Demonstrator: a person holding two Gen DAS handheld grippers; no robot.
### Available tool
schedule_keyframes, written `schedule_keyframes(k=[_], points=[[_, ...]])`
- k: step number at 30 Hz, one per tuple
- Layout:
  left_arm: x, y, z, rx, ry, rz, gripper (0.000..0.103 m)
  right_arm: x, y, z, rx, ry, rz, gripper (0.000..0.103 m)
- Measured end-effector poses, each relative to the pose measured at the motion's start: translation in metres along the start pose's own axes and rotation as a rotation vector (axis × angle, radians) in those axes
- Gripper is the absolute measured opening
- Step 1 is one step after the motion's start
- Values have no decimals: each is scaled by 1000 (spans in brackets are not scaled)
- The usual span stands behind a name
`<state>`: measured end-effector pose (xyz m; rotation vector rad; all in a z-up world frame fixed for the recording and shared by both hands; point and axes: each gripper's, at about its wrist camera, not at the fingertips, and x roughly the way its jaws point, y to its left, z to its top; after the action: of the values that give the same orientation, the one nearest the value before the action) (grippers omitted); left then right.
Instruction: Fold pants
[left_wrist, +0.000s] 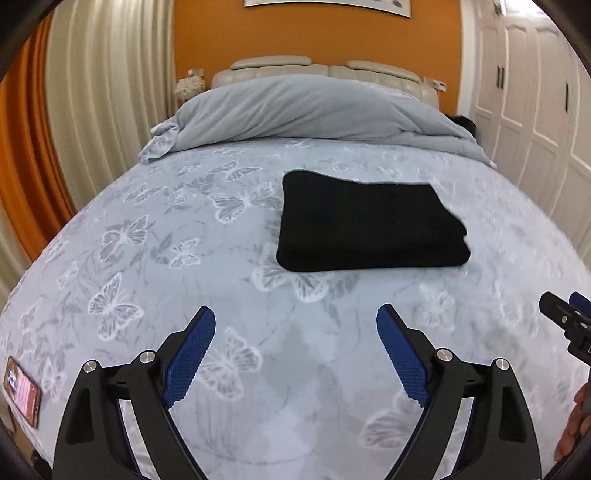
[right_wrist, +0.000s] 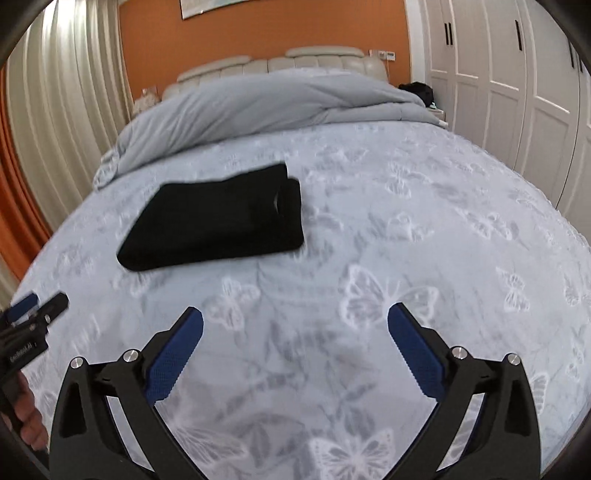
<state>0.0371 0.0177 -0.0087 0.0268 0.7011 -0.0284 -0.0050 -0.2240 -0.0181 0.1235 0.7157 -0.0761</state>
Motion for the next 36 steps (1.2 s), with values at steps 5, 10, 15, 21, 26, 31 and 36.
schedule_keyframes(k=[5, 10, 15, 21, 26, 31, 36], points=[[4, -1, -13, 44, -65, 71, 87, 1, 3, -4, -34, -12, -22, 98], [2, 10, -9, -11, -70, 56, 87, -1, 0, -2, -5, -28, -11, 98], [4, 12, -8, -21, -62, 59, 87, 2, 0, -3, -19, -22, -9, 98], [3, 7, -9, -9, -65, 56, 87, 0, 4, -4, -25, -22, -8, 98], [4, 4, -10, 1, -65, 68, 87, -1, 4, -4, -20, -25, -7, 98], [5, 3, -11, 3, -67, 73, 87, -1, 3, -4, -20, -26, -5, 98], [5, 3, -10, 6, -65, 71, 87, -3, 5, -5, -18, -26, -6, 98]])
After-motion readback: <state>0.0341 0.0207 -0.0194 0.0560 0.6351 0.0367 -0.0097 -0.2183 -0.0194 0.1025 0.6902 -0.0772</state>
